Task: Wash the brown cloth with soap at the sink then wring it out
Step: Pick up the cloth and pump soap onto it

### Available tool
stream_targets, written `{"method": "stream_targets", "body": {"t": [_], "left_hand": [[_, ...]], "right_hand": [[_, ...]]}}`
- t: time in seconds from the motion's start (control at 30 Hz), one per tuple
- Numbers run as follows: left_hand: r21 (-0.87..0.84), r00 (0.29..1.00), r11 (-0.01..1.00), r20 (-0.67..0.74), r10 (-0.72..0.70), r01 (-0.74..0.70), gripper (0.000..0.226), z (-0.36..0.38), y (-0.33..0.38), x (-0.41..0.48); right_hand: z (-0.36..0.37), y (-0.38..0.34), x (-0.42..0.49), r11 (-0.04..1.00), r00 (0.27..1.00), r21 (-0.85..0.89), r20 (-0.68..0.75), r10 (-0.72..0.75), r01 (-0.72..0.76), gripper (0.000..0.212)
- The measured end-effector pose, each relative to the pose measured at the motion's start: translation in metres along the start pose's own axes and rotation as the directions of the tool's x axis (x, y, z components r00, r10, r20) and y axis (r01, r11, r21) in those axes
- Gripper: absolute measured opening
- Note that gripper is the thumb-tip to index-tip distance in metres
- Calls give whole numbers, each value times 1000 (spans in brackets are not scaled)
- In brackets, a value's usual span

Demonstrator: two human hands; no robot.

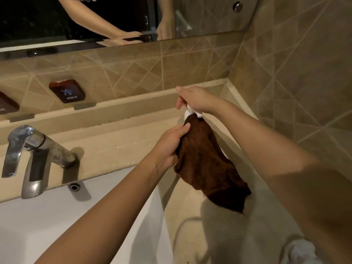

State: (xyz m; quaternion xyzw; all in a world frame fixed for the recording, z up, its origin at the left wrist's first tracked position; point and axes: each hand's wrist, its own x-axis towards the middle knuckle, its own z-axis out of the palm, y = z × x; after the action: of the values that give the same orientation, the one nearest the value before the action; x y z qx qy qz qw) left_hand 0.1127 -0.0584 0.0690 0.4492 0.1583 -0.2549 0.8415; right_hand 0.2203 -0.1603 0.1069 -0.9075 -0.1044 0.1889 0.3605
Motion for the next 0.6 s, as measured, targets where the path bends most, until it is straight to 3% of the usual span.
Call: {"method": "stream_targets", "body": {"t": [0.6], "left_hand": [[-137, 990, 987, 123, -71, 88, 26, -2, -6, 4]], "right_hand": [[9, 18, 5, 997, 994, 37, -88, -61, 65, 53]]}}
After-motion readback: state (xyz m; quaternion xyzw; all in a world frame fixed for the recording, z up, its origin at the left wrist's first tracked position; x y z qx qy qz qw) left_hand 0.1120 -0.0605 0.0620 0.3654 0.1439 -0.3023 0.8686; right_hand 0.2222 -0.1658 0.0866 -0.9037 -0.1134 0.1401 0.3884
